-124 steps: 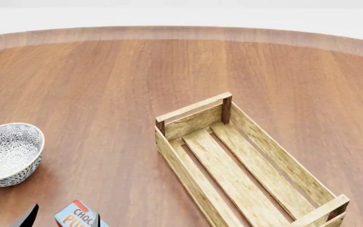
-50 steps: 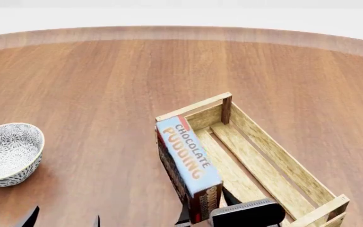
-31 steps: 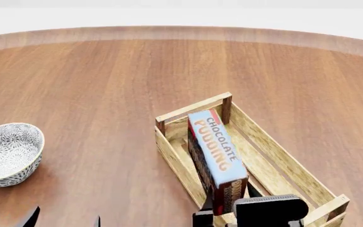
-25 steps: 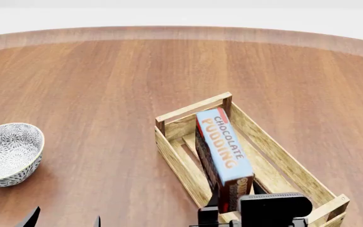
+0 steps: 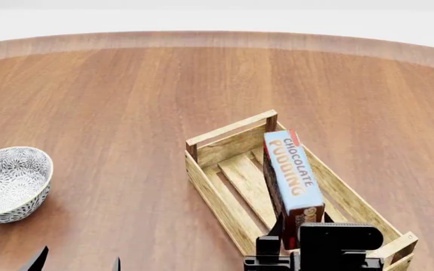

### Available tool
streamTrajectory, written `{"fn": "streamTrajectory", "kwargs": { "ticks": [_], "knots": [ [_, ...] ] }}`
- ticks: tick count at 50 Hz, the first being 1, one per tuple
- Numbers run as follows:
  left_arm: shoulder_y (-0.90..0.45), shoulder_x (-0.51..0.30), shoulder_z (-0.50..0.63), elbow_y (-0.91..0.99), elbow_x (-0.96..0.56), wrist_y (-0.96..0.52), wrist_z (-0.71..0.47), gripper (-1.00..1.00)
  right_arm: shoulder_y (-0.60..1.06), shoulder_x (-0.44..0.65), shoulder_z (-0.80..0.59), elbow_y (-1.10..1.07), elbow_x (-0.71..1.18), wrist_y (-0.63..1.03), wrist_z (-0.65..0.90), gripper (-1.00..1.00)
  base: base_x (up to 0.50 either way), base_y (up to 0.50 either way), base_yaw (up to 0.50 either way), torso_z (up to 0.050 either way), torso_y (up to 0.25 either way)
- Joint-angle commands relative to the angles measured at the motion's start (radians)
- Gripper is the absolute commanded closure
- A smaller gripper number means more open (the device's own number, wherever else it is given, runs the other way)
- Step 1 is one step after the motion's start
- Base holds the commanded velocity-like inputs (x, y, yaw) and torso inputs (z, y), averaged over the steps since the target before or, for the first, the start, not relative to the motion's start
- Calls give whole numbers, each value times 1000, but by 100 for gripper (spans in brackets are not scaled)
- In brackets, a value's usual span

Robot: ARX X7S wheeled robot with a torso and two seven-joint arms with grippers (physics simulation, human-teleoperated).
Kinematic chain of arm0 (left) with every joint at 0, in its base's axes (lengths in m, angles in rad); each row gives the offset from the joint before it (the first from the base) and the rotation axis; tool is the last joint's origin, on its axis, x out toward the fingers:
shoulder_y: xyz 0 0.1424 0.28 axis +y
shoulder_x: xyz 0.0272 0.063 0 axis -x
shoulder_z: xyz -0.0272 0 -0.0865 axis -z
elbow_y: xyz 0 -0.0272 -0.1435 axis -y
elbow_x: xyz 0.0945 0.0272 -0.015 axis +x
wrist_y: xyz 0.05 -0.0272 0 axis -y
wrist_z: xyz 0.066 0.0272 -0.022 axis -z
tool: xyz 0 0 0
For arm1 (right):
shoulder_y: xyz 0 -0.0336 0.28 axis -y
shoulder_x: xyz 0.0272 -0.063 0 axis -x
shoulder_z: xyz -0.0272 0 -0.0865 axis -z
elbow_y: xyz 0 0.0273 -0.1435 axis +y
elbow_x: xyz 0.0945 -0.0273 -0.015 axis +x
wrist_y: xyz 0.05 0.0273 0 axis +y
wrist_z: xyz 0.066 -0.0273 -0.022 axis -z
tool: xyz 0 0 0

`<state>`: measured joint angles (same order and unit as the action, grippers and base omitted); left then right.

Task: Pick up the chocolate pudding and put it in the tray.

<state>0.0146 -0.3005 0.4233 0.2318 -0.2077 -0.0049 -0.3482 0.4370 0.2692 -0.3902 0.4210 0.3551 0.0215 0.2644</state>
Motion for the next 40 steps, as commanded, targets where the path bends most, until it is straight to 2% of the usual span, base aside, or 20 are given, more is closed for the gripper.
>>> {"fn": "streamTrajectory", "kwargs": {
  "ticks": [1, 21, 22, 40],
  "knots": [
    [-2, -2, 4, -2, -1, 2, -3, -100, 29, -6, 12, 40, -33, 0, 5, 100, 0, 0, 0, 0, 0],
    [-2, -5, 16, -2, 3, 3, -9, -100, 56, -24, 6, 125, -43, -29, 7, 100, 0, 0, 0, 0, 1],
    [-2, -4, 17, -5, 4, 7, -9, -100, 54, -24, 5, 124, -44, -26, 10, -100, 0, 0, 0, 0, 0],
    [-7, -7, 21, -12, 0, 12, -11, -100, 44, -5, 0, 62, -46, -5, 27, -100, 0, 0, 0, 0, 0]
  ]
}}
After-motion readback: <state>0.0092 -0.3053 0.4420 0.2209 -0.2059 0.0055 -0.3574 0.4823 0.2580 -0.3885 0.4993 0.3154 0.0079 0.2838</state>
